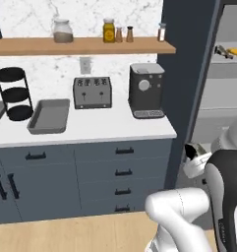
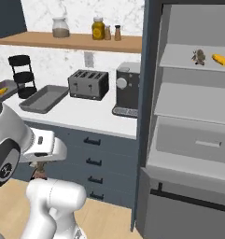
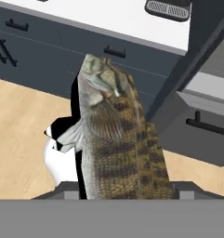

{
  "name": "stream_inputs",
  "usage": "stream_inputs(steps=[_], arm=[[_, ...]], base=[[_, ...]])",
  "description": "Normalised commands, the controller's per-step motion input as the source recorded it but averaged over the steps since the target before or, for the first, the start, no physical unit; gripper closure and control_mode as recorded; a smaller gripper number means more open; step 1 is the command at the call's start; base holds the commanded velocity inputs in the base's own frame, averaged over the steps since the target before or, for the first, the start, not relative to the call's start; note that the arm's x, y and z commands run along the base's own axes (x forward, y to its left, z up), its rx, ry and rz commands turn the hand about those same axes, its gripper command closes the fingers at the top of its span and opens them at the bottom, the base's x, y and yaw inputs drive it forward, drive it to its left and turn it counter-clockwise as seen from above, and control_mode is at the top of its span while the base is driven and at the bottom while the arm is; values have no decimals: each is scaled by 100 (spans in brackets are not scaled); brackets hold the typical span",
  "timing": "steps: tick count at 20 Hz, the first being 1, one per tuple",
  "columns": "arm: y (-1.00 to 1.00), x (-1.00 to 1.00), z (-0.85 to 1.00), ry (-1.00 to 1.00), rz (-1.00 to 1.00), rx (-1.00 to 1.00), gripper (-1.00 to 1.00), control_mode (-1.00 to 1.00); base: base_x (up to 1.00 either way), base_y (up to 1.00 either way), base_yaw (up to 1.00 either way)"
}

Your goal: Place one corn and one fish in each tupperware on the nearby counter, to pack two identical lunches.

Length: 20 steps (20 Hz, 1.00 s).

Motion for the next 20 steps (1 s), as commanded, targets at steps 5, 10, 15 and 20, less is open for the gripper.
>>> stream_inputs(steps=[5, 10, 15, 20], arm=[[0, 0, 0, 0, 0, 0, 100, 100], [0, 0, 0, 0, 0, 0, 100, 100], [0, 0, 0, 0, 0, 0, 100, 100], [0, 0, 0, 0, 0, 0, 100, 100]], base=[[10, 100, 11], [73, 100, -1], [97, 100, -14], [90, 100, -12]])
